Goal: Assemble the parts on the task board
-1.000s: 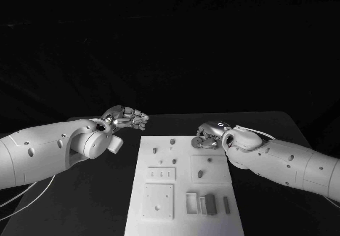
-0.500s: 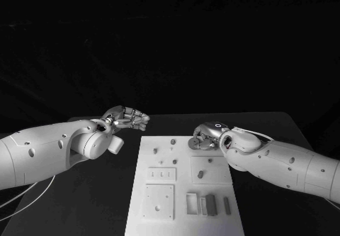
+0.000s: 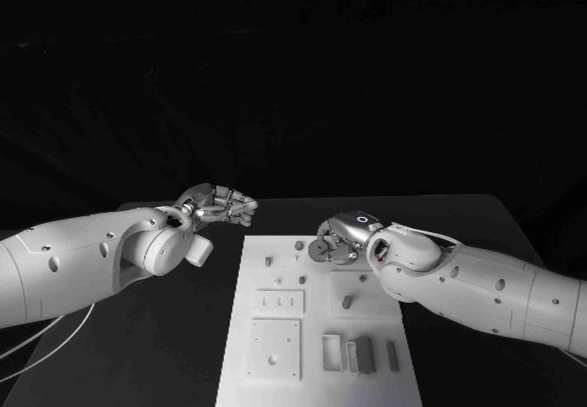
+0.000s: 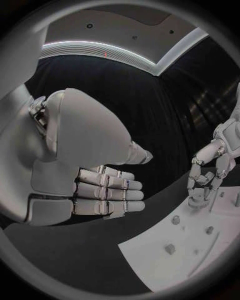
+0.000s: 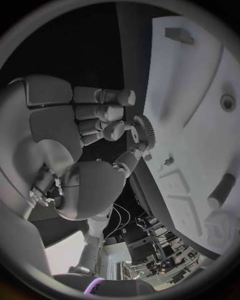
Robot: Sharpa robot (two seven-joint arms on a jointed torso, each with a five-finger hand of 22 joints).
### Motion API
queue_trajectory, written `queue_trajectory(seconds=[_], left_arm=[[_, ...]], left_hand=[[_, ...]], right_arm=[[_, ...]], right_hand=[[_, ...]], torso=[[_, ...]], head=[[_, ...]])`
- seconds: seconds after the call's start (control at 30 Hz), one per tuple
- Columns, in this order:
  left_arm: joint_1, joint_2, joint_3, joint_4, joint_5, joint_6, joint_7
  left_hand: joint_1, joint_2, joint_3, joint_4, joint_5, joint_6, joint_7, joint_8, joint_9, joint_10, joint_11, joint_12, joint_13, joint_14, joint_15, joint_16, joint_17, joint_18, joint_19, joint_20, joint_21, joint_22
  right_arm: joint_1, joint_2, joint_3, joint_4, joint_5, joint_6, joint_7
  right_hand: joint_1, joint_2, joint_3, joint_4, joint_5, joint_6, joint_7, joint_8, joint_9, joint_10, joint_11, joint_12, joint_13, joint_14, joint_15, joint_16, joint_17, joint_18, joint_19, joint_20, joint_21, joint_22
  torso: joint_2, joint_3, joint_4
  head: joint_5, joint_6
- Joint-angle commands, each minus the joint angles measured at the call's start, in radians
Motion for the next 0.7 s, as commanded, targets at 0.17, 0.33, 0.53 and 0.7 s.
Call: queue_trajectory(seconds=[0.17, 0.33, 0.53, 0.7], left_arm=[[0.001, 0.003, 0.001, 0.003, -0.001, 0.003, 0.011], [0.001, 0.004, 0.001, 0.001, -0.001, 0.003, 0.011], [0.001, 0.009, 0.003, -0.001, -0.001, 0.005, 0.012], [0.002, 0.01, 0.003, -0.002, -0.001, 0.004, 0.011]], left_hand=[[0.003, 0.003, -0.002, 0.0, 0.003, 0.001, 0.004, -0.003, -0.002, 0.008, 0.001, -0.007, 0.002, 0.004, 0.002, -0.005, 0.002, 0.018, 0.002, 0.002, -0.006, 0.002], [0.003, 0.003, -0.002, 0.0, 0.003, 0.002, 0.004, -0.004, -0.002, 0.008, 0.001, -0.007, 0.002, 0.004, 0.002, -0.005, 0.002, 0.018, 0.002, 0.002, -0.007, 0.002], [0.003, 0.003, -0.002, 0.0, 0.003, 0.002, 0.004, -0.004, -0.002, 0.009, 0.001, -0.008, 0.002, 0.004, 0.002, -0.006, 0.002, 0.018, 0.002, 0.002, -0.007, 0.002], [0.003, 0.003, -0.002, 0.0, 0.003, 0.002, 0.004, -0.004, -0.002, 0.009, 0.001, -0.008, 0.002, 0.004, 0.002, -0.006, 0.003, 0.018, 0.002, 0.002, -0.007, 0.002]], right_arm=[[0.001, 0.043, 0.0, 0.0, -0.058, -0.02, -0.003], [0.0, 0.08, 0.0, -0.021, -0.064, -0.021, -0.002], [-0.001, 0.125, -0.011, -0.073, -0.069, -0.024, 0.0], [-0.002, 0.145, -0.017, -0.098, -0.069, -0.023, 0.004]], right_hand=[[-0.003, -0.004, 0.003, -0.002, 0.007, 0.014, 0.006, 0.007, 0.002, 0.003, -0.004, -0.001, -0.001, -0.002, -0.008, 0.004, -0.002, 0.023, -0.001, -0.008, 0.002, 0.012], [-0.003, -0.004, 0.003, -0.003, 0.007, 0.015, 0.006, 0.007, 0.002, 0.004, -0.004, -0.001, -0.002, -0.001, -0.009, 0.004, -0.002, 0.023, -0.001, -0.008, 0.002, 0.012], [-0.003, -0.004, 0.004, -0.003, 0.008, 0.015, 0.006, 0.007, 0.001, 0.004, -0.004, -0.001, -0.002, -0.001, -0.009, 0.004, -0.002, 0.023, -0.001, -0.008, 0.002, 0.012], [-0.003, -0.004, 0.004, -0.003, 0.009, 0.015, 0.006, 0.007, 0.001, 0.005, -0.005, -0.002, -0.002, 0.0, -0.01, 0.004, -0.003, 0.023, -0.001, -0.008, 0.002, 0.012]], torso=[[0.001, 0.0001, 0.0003], [0.001, -0.0003, 0.0014], [0.002, -0.0009, 0.0044], [0.002, -0.0005, 0.0033]], head=[[0.001, 0.003], [-0.002, 0.001], [0.0, -0.004], [0.007, -0.003]])
